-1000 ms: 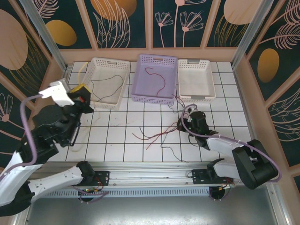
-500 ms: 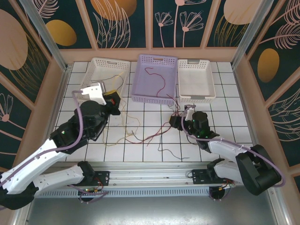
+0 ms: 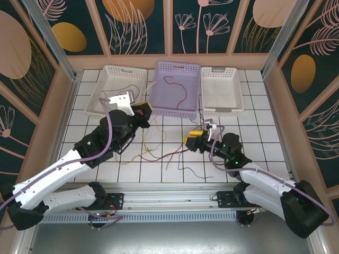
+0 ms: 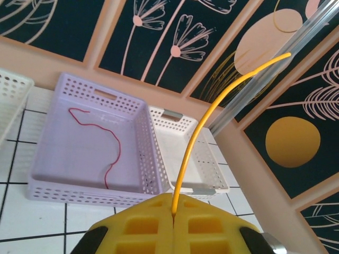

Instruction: Untangle the cables

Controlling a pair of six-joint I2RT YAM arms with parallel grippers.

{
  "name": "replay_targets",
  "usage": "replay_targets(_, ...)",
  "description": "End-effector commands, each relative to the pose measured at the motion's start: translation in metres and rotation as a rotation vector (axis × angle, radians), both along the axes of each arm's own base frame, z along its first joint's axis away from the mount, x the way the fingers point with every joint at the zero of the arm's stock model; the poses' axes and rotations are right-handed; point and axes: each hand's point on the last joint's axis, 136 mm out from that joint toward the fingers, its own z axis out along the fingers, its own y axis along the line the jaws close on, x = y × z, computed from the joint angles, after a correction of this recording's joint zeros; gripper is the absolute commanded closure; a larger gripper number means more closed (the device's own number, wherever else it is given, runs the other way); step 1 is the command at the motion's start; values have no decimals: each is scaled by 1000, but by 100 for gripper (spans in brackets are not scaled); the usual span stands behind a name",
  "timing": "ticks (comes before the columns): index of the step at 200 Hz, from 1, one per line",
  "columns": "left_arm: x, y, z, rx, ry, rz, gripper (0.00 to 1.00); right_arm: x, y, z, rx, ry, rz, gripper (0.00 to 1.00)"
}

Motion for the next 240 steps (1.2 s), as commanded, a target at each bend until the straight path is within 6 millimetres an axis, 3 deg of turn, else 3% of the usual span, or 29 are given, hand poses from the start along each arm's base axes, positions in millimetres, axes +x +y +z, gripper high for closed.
replay_targets(1, 1, -15, 5, -67, -2, -44, 100, -20, 13, 28, 23, -166, 64, 28)
replay_targets(40, 0, -28, 9, -111, 12, -86, 100, -33, 44, 30, -30, -239, 126, 27)
replay_targets(83, -6, -37, 6, -167, 39, -142, 100, -19, 67, 21, -65, -250, 122, 27)
replay_targets(128, -14, -34, 5, -221, 50, -169, 100, -2, 89, 15, -70, -243, 131, 31)
replay_targets(150, -18, -32, 11, -245, 43, -178, 100, 4, 98, 16, -58, -233, 142, 42)
replay_targets(161, -19, -31, 13, -253, 39, -182, 100, 4, 101, 17, -58, -227, 155, 61)
replay_targets(164, -19, -31, 4, -239, 51, -179, 100, 4, 102, 17, -59, -225, 155, 66)
replay_targets(173, -19, -29, 1, -235, 54, -174, 100, 5, 103, 17, -64, -218, 153, 82)
replay_targets(188, -21, -25, -2, -233, 54, -169, 100, 8, 99, 18, -70, -212, 131, 100)
replay_targets(215, -23, -21, -8, -221, 55, -163, 100, 6, 91, 25, -68, -209, 103, 100)
replay_targets(240, -26, -17, -19, -207, 65, -162, 72, 7, 81, 40, -51, -214, 62, 100)
